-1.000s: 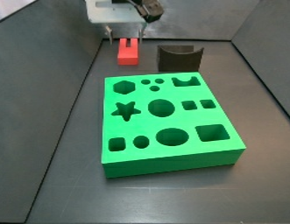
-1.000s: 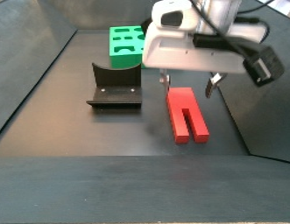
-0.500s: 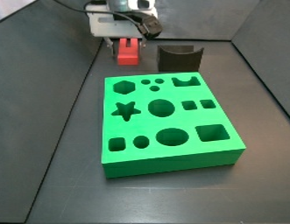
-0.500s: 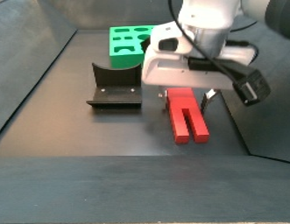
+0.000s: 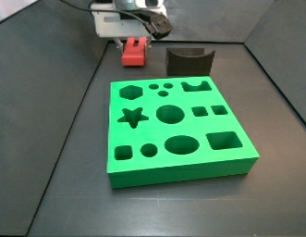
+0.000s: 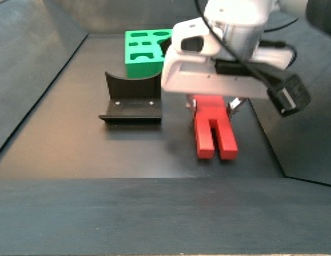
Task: Pick up the double-square object. Move up. Rotate the double-square object. Place the double-square object on the fixture. Regrasp the double-square object. Move to above the board. Insert the double-square object.
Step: Move up, then place the double-square object on the fixture.
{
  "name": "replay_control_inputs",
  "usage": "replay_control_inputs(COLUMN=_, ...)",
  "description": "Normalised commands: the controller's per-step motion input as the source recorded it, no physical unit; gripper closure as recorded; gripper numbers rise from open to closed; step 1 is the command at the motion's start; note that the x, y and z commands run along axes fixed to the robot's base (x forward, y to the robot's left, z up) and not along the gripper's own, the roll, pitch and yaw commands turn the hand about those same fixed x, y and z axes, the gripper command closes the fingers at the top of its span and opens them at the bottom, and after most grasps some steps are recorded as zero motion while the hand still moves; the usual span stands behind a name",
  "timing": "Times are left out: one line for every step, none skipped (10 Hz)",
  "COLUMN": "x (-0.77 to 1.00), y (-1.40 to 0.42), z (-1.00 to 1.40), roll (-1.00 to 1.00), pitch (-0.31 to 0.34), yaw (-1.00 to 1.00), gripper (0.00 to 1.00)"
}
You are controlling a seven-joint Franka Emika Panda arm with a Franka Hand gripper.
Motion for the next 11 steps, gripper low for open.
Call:
replay_control_inputs(x=-0.02, y=0.0, z=0.63, roll=0.0, pitch=0.037, yaw=0.0, gripper=1.0)
replay_control_inputs(x=-0.02, y=0.01, z=0.45, roll=0.0, pitch=0.052, yaw=-0.01, gripper=1.0)
replay_control_inputs(x=-0.02, y=0.01, z=0.25, roll=0.01, pitch=0.055, yaw=-0.01, gripper=1.0)
replay_control_inputs(x=0.0, y=0.0, z=1.0, roll=0.0, pitch=0.0, yaw=0.0, gripper=1.0)
replay_control_inputs(x=0.01, y=0.0, z=1.0, roll=0.01, pitch=-0.008, yaw=0.0, gripper=1.0)
replay_control_inputs(x=-0.01, y=0.0, z=1.0, roll=0.0, pitch=0.013, yaw=0.0, gripper=1.0)
replay_control_inputs(x=-0.01, y=0.0, z=1.0, roll=0.01, pitch=0.026, yaw=0.0, gripper=1.0)
replay_control_inputs(x=-0.01, y=0.0, z=1.0, roll=0.01, pitch=0.038, yaw=-0.01, gripper=1.0)
replay_control_inputs(x=-0.02, y=0.01, z=1.0, roll=0.02, pitch=0.043, yaw=-0.01, gripper=1.0)
replay_control_inputs(x=-0.02, y=0.01, z=1.0, roll=0.03, pitch=0.046, yaw=-0.01, gripper=1.0)
replay_control_inputs(x=-0.03, y=0.01, z=1.0, roll=0.03, pitch=0.05, yaw=-0.01, gripper=1.0)
